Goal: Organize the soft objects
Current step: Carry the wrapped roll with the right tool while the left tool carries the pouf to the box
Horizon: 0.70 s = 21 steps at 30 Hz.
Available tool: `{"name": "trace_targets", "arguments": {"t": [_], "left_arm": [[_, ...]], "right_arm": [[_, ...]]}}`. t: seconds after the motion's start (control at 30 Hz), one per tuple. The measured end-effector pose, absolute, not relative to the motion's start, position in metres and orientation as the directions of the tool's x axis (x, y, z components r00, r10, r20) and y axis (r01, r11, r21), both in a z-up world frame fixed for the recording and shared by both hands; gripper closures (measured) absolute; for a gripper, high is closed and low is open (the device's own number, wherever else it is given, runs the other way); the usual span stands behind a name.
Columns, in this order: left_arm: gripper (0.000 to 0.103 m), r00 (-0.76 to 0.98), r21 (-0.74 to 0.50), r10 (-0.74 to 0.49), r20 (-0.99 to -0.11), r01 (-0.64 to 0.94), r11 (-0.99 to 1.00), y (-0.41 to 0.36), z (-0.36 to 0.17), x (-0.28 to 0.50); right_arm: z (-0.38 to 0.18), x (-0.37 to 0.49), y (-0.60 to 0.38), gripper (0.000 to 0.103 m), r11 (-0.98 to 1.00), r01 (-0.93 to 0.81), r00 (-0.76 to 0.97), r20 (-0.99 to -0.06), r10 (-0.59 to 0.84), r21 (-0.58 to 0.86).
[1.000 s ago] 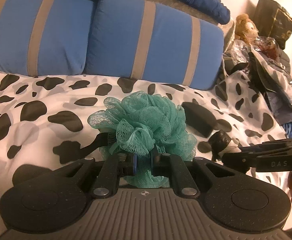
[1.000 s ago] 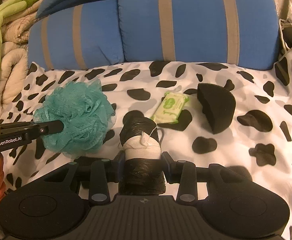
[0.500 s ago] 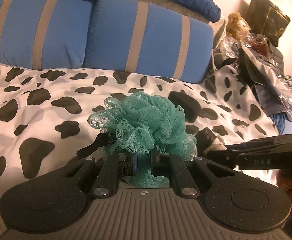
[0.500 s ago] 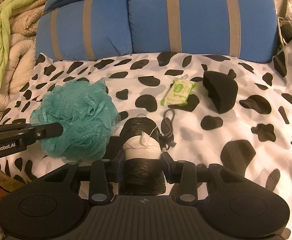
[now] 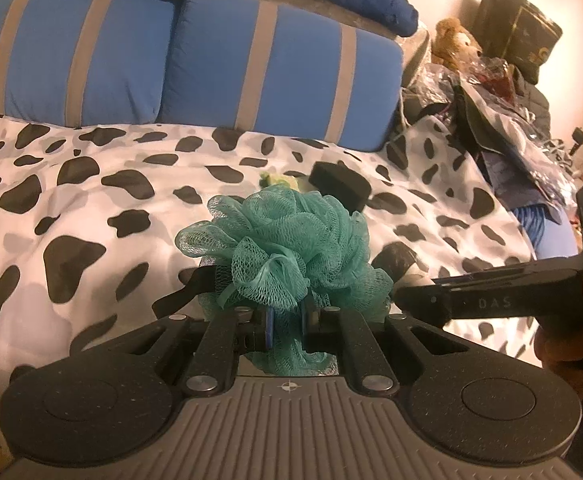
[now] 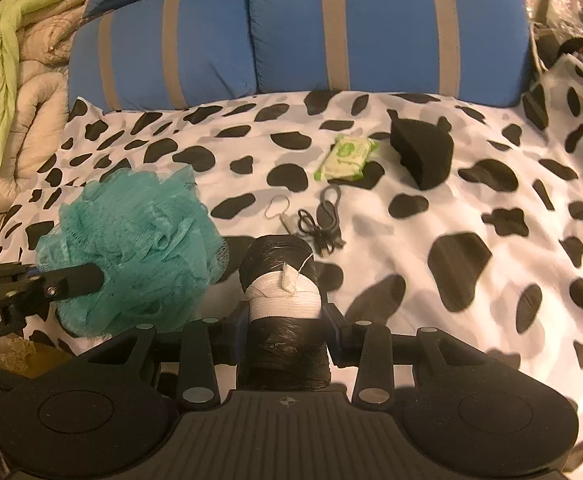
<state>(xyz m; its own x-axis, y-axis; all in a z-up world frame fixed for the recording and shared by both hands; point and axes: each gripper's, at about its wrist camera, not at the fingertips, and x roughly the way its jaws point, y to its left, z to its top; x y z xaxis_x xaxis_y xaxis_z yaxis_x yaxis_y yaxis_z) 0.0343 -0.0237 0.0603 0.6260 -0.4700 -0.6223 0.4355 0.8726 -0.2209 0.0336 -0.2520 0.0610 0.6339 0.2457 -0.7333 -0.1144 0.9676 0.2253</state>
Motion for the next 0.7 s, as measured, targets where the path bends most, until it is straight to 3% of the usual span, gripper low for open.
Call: {"name": "trace_targets", "arguments": {"t": [0.7], "left_arm": [[0.091, 0.532, -0.223, -0.472, -0.703, 0.465, 0.857, -0.024, 0.054, -0.027]], "right_arm": [[0.055, -0.023, -0.251, 0.061, 0.967, -0.073, 0.590, -0.771, 0.238, 0.243]]}}
